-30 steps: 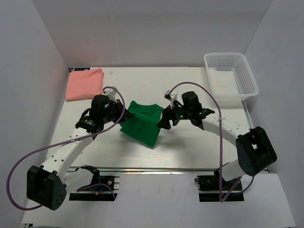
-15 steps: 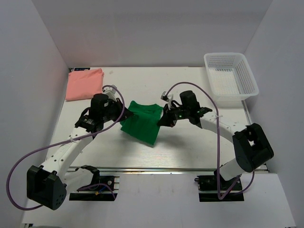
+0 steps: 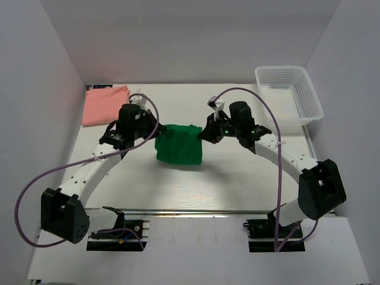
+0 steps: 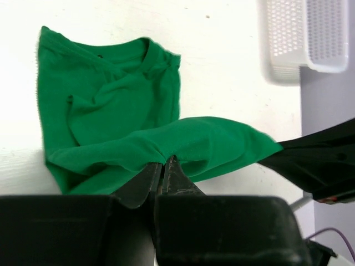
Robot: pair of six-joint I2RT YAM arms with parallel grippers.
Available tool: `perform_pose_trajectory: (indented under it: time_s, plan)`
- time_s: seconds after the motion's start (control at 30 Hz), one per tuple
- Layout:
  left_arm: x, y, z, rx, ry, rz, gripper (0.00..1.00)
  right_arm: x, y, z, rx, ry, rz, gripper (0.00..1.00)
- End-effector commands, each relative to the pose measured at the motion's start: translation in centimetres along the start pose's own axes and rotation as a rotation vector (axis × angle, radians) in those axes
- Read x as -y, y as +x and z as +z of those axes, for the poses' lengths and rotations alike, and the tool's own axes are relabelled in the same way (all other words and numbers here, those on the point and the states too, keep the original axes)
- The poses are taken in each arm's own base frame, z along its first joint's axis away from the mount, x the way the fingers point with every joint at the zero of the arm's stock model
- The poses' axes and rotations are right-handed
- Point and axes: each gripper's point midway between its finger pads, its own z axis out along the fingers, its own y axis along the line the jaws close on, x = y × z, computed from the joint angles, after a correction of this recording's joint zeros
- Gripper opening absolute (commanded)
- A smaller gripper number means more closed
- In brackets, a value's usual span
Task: Fold and stack the t-shirts
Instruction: Fold the long partially folded tshirt into a neat square
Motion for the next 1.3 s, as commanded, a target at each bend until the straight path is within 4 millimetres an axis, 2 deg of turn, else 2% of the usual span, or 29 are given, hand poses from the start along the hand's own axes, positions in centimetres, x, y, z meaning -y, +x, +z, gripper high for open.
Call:
perform_pose_trajectory:
  time_s: [0.0, 0.03, 0.07, 0.13, 0.2, 0.27, 0.3, 0.33, 0.37, 0.4, 0.43, 0.47, 0.5, 0.57, 0.77, 0.8, 0.83, 0.87, 0.9, 0.93, 1.0, 1.03, 1.07, 1.1, 1.13, 1.17, 1.2, 1.23, 1.27]
  plan:
    - [-0.1, -2.7, 0.5, 0.066, -0.032, 0.004, 0.0, 2.3, -2.9, 0.1, 0.054, 0.1, 0.034, 0.0]
    - [-0.5, -2.6, 0.8, 0.064, -0.046, 0.002, 0.0, 2.7, -3.7, 0.0, 0.055, 0.123, 0.041, 0.0]
    - [-1.5, -2.9, 1.1, 0.073, -0.081, -0.006, 0.0, 3.8, -3.1, 0.5, 0.036, 0.143, 0.062, 0.0]
    - [-1.5, -2.9, 1.6, 0.075, -0.08, -0.006, 0.0, 4.4, -3.9, 0.8, 0.029, 0.141, 0.071, 0.0]
    - [-1.9, -3.7, 2.3, 0.08, -0.089, -0.012, 0.0, 5.5, -3.2, 1.9, -0.003, 0.126, 0.097, 0.0]
    - [-2.7, -3.9, 3.0, 0.078, -0.115, -0.021, 0.0, 6.2, -3.7, 2.6, -0.005, 0.117, 0.11, 0.0]
    - [-3.7, -3.7, 3.9, 0.066, -0.135, -0.03, 0.0, 6.9, -3.5, 3.0, -0.011, 0.125, 0.124, 0.0]
    - [-3.5, -4.1, 4.4, 0.067, -0.135, -0.03, 0.0, 7.5, -3.7, 3.1, -0.007, 0.136, 0.137, 0.0]
    - [-3.6, -4.3, 4.8, 0.067, -0.135, -0.017, 0.0, 7.6, -4.8, 3.2, 0.014, 0.139, 0.124, 0.0]
    - [-4.5, -4.1, 5.3, 0.058, -0.154, -0.027, 0.0, 8.6, -4.1, 3.9, -0.002, 0.156, 0.137, 0.0]
    - [-4.5, -4.4, 6.1, 0.049, -0.149, -0.017, 0.0, 9.2, -4.3, 3.9, 0.008, 0.168, 0.135, 0.0]
    - [-5.3, -4.3, 6.5, 0.041, -0.166, -0.018, 0.0, 9.6, -5.2, 4.2, 0.021, 0.169, 0.123, 0.0]
    - [-5.3, -5.2, 6.7, 0.055, -0.166, -0.02, 0.0, 10.1, -4.7, 4.7, 0.008, 0.17, 0.133, 0.0]
    - [-6.6, -4.7, 7.7, 0.031, -0.192, -0.023, 0.0, 10.7, -5.6, 5.3, 0.02, 0.153, 0.104, 0.0]
    - [-7.4, -7.0, 10.1, 0.04, -0.17, -0.024, 0.0, 12.9, -5.6, 7.7, 0.01, 0.134, 0.076, 0.0]
    - [-8.3, -5.8, 11.0, -0.002, -0.186, -0.035, 0.0, 12.9, -6.6, 8.1, 0.025, 0.125, 0.06, 0.0]
    - [-8.7, -6.1, 11.3, -0.005, -0.184, -0.043, 0.01, 13.8, -5.4, 8.9, -0.004, 0.124, 0.08, 0.0]
    - [-8.9, -6.1, 11.7, -0.009, -0.186, -0.044, 0.04, 14.0, -5.0, 9.3, -0.018, 0.117, 0.086, 0.0]
    - [-9.5, -5.8, 12.1, -0.025, -0.187, -0.055, 0.05, 14.5, -5.7, 9.9, -0.006, 0.112, 0.077, 0.0]
    - [-10.4, -5.5, 12.7, -0.042, -0.197, -0.067, 0.05, 15.0, -4.5, 10.7, -0.029, 0.091, 0.092, 0.0]
    - [-11.3, -5.5, 13.3, -0.047, -0.212, -0.078, 0.17, 16.0, -5.1, 11.9, 0.001, 0.084, 0.068, 0.0]
    - [-11.9, -6.0, 13.5, -0.036, -0.217, -0.093, 0.33, 16.7, -4.4, 12.7, -0.006, 0.072, 0.063, 0.0]
    - [-12.2, -6.0, 14.2, -0.037, -0.218, -0.093, 0.72, 17.4, -4.1, 13.6, -0.006, 0.069, 0.064, 0.08]
    - [-12.6, -6.4, 14.4, -0.03, -0.214, -0.099, 0.88, 17.8, -4.2, 13.9, -0.004, 0.07, 0.063, 0.34]
    - [-13.0, -6.9, 14.5, -0.027, -0.21, -0.108, 0.98, 18.5, -5.4, 14.8, 0.013, 0.076, 0.049, 0.45]
    - [-12.0, -7.6, 14.8, -0.027, -0.167, -0.103, 1.0, 18.9, -5.7, 14.8, 0.014, 0.085, 0.054, 0.54]
    - [-11.7, -8.1, 14.9, -0.029, -0.144, -0.106, 1.0, 18.9, -5.7, 14.7, -0.001, 0.089, 0.066, 0.83]
    - [-11.1, -8.4, 14.9, -0.035, -0.113, -0.079, 1.0, 18.6, -6.7, 14.4, 0.01, 0.088, 0.059, 0.9]
    - [-10.8, -8.2, 14.8, -0.045, -0.095, -0.071, 1.0, 18.3, -7.4, 13.8, 0.021, 0.094, 0.05, 0.9]
